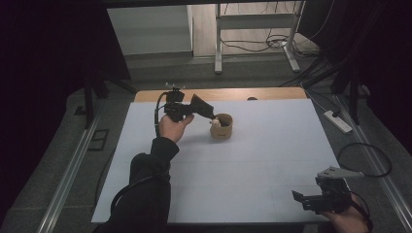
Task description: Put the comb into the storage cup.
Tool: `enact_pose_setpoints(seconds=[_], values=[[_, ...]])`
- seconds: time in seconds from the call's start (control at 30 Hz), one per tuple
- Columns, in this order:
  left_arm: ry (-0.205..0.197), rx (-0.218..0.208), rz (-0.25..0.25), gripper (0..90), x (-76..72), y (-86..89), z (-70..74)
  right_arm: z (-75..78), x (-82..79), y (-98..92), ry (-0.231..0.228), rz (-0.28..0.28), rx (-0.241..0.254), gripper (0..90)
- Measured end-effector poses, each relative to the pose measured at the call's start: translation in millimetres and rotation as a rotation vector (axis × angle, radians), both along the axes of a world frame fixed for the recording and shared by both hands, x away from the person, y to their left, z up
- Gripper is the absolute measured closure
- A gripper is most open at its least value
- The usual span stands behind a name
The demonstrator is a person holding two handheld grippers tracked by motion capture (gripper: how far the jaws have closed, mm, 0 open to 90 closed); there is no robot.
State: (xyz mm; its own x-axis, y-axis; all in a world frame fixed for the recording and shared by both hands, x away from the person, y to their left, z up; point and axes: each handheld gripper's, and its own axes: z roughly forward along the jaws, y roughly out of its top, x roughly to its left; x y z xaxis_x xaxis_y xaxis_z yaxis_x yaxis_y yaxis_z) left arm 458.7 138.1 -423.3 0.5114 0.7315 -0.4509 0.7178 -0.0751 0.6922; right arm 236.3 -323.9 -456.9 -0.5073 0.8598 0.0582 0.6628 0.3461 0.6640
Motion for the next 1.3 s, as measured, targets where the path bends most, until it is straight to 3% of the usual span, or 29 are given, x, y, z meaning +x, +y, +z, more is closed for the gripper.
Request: enact_pose_setpoints(seconds=[0.33, 0.7, 1.1, 1.3], values=[[-0.053, 0.024, 0.003, 42.0, -2.0, 2.9, 4.1, 0.2, -0.5, 0.7, -0.003, 0.007, -0.003, 2.1], [-0.119, 0.080, -0.007, 17.9, -4.7, -2.2, 5.9, 0.2, -0.6, 0.6, -0.004, 0.011, -0.002, 1.9], [-0.140, 0.106, -0.008, 8.7, -9.4, 4.8, 10.7, 0.5, -0.9, 0.6, -0.006, 0.010, 0.000, 1.3], [-0.174, 0.124, -0.008, 6.2, -13.3, 7.6, 11.9, 0.7, -1.7, 1.4, -0.013, 0.017, -0.008, 0.8]])
